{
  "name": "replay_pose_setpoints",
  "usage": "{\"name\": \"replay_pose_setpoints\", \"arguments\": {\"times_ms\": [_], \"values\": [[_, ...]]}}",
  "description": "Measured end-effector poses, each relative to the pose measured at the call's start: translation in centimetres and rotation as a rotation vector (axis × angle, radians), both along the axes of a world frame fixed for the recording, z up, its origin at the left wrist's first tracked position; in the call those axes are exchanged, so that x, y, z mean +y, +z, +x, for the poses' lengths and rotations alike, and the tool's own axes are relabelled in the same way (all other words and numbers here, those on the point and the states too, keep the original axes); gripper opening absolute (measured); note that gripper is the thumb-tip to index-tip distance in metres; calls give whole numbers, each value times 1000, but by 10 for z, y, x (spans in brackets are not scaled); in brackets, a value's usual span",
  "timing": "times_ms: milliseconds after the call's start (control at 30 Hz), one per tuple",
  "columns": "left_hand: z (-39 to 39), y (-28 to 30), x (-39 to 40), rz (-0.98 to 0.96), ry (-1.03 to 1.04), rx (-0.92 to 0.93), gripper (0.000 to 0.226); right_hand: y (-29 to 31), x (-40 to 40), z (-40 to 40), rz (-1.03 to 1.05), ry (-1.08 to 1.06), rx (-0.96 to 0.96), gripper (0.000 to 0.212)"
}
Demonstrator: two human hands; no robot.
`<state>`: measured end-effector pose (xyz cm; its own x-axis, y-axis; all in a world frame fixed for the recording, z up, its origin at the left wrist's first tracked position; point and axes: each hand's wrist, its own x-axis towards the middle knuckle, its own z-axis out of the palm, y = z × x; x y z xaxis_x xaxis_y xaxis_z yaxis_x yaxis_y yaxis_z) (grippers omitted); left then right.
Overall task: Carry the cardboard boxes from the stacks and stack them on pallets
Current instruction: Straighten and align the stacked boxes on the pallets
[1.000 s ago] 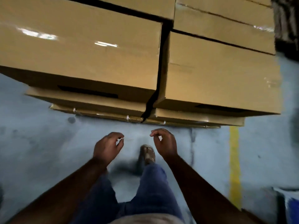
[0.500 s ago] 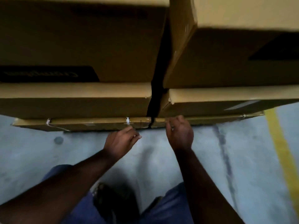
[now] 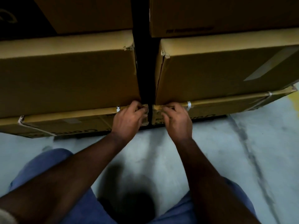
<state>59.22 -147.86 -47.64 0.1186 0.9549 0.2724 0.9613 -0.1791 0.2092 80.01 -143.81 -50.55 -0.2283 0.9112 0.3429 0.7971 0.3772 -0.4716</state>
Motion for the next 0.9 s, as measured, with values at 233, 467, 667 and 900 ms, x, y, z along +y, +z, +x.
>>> {"name": "replay_pose_setpoints", "arguments": {"times_ms": [233, 467, 667, 900], "values": [[-7, -12, 11, 95, 15, 33, 11, -3, 5, -1, 21, -10, 61, 20], [2, -12, 15, 146, 2, -99, 12, -14, 23, -3, 64, 55, 143, 12], [8, -6, 15, 147, -26, -119, 29, -17, 26, -11, 89, 116, 197, 13], [10, -13, 15, 147, 57, -143, 9, -16, 28, -17, 100, 103, 226, 14]]}}
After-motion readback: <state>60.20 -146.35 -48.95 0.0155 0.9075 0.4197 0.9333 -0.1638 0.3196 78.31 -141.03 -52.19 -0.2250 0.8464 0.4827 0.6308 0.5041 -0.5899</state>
